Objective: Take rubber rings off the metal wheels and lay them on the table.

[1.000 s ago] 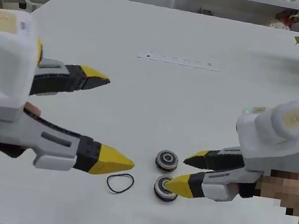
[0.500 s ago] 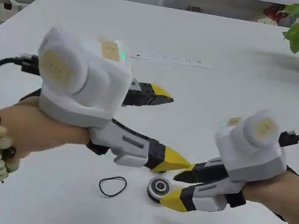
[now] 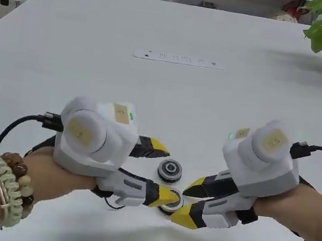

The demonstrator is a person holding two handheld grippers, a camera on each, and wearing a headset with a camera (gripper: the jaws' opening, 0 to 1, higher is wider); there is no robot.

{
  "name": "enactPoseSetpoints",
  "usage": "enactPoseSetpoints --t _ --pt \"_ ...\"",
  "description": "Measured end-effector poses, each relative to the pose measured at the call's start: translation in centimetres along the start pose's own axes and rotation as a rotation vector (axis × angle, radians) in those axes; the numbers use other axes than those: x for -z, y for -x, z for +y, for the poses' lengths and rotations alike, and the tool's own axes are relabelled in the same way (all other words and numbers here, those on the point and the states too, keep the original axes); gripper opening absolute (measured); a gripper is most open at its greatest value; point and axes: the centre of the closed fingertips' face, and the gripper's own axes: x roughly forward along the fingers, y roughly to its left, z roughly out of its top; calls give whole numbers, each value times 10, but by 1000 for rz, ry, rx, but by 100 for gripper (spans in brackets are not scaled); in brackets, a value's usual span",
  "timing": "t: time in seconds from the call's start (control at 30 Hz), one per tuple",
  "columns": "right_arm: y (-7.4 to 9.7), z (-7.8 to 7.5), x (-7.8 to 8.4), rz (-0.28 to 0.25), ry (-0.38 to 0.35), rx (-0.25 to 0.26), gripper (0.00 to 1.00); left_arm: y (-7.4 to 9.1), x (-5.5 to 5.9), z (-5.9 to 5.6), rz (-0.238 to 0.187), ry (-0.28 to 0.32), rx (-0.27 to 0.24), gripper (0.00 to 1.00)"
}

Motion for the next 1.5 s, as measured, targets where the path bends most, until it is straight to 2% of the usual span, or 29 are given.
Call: enactPoseSetpoints --t 0.17,0.3,0.63,0.77,0.8,0.93,1.2,1.5 --pt "-1 -1 1 4 9 3 31 -6 10 -6 20 -8 17 39" --pt "-3 1 2 14 22 -1 30 -8 18 -9 38 6 27 30" --pt "-4 1 3 21 55 2 25 -13 20 -18 35 17 53 16" --pt "-3 0 3 22 70 8 22 -14 22 -14 46 32 29 15" --pt "-3 0 3 21 70 8 21 -14 23 -16 52 29 38 15" --pt "-1 -2 7 39 104 12 16 -15 23 -14 44 29 35 15" --pt "1 -3 9 42 117 10 9 -15 22 -15 31 42 30 15" --pt "1 -7 9 44 88 27 0 -14 22 -15 27 50 24 15"
